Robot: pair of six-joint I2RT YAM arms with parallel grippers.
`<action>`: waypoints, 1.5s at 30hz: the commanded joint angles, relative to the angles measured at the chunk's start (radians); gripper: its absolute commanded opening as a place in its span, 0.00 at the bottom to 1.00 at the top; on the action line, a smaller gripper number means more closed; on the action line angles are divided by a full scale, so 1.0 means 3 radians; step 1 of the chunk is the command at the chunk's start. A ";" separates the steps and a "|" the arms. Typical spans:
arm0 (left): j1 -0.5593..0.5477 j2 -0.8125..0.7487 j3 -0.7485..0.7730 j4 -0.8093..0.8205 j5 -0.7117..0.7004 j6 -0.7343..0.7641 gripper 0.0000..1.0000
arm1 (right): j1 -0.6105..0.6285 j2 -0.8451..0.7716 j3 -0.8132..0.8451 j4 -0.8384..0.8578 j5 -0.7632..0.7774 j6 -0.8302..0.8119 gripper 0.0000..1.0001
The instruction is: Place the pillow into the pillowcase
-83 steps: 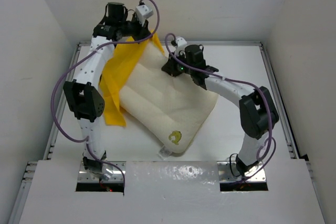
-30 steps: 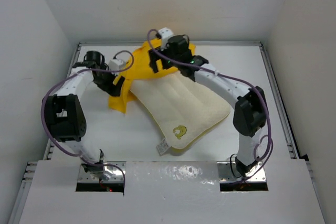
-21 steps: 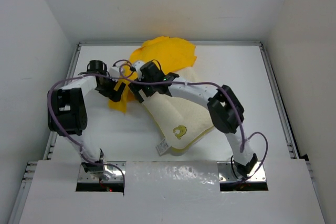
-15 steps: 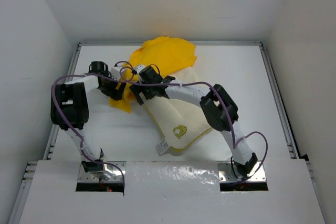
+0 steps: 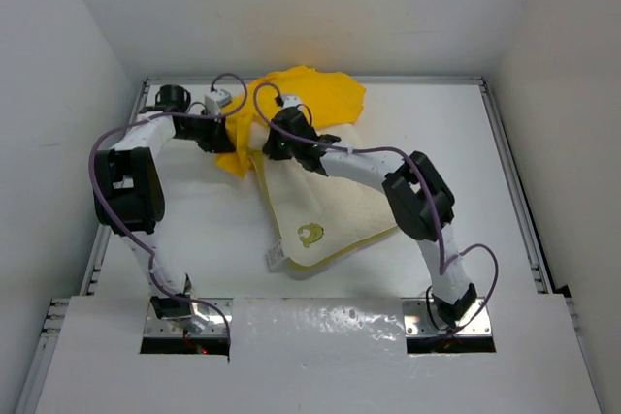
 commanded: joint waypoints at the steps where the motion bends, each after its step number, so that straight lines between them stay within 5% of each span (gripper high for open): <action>1: 0.0124 -0.0060 0.0456 -0.0511 0.0739 0.0078 0.00 | -0.0282 -0.0707 -0.0085 0.1292 0.0164 0.0776 0.00; 8: 0.0038 -0.0198 0.0615 -0.0680 0.0797 0.0201 0.00 | -0.0502 -0.0923 -0.0020 0.1979 0.0630 0.1124 0.00; 12: -0.0314 -0.0193 0.0982 -0.1429 0.0985 0.0935 0.00 | -0.0502 -0.0643 0.0439 0.1852 0.0737 0.1135 0.00; 13: -0.0397 -0.0168 0.1085 -0.1670 0.1229 0.1484 0.00 | -0.0497 -0.0556 0.0537 0.1795 0.0758 0.1135 0.00; 15: -0.0581 -0.0153 0.1275 -0.2167 0.1536 0.1800 0.00 | -0.0497 -0.0320 0.0758 0.1662 0.0743 0.1140 0.00; 16: -0.0587 -0.0152 0.1265 -0.2214 0.2039 0.1883 0.00 | -0.0466 -0.0264 0.0783 0.1621 0.0738 0.1140 0.00; 20: -0.0571 0.0046 0.1361 -0.2316 0.2846 0.1823 0.00 | -0.0283 -0.0212 0.0605 0.1448 0.0605 0.1033 0.00; 25: -0.0495 0.0078 0.1224 -0.2322 0.2776 0.1883 0.00 | -0.0119 -0.0366 -0.0100 0.1835 0.0400 0.1078 0.00; 28: -0.0541 0.0062 0.1152 -0.2322 0.2449 0.1940 0.00 | -0.0124 -0.0121 0.0184 0.1872 0.0176 0.1008 0.00; 32: -0.0694 -0.0035 0.0923 -0.2322 0.1942 0.2118 0.00 | -0.0129 0.0492 0.1288 0.1223 0.0047 0.0537 0.00; 36: -0.0597 -0.0203 0.0687 -0.2327 0.2003 0.2134 0.00 | -0.0180 0.0514 0.0760 0.1278 -0.0126 0.0480 0.00; 37: -0.0501 -0.0224 0.0652 -0.2327 0.1978 0.2134 0.05 | -0.0175 0.0438 0.0556 0.1451 -0.0233 0.0440 0.05; 38: -0.0444 -0.0270 0.0590 -0.2327 0.1922 0.2114 0.27 | -0.0180 0.0260 0.0149 0.1569 -0.0320 0.0373 0.34; 40: -0.0220 -0.0311 0.0549 -0.2327 0.1830 0.2053 0.51 | -0.0180 0.0090 -0.0156 0.1829 -0.0539 0.0271 0.67; 42: -0.0026 -0.0392 0.0569 -0.2327 0.1580 0.1991 0.72 | -0.0185 -0.0125 -0.0290 0.1765 -0.0887 0.0031 0.85; 45: 0.0129 -0.0571 0.0727 -0.2327 0.1115 0.2006 0.75 | -0.0195 -0.0411 -0.0295 0.1311 -0.1098 -0.0322 0.94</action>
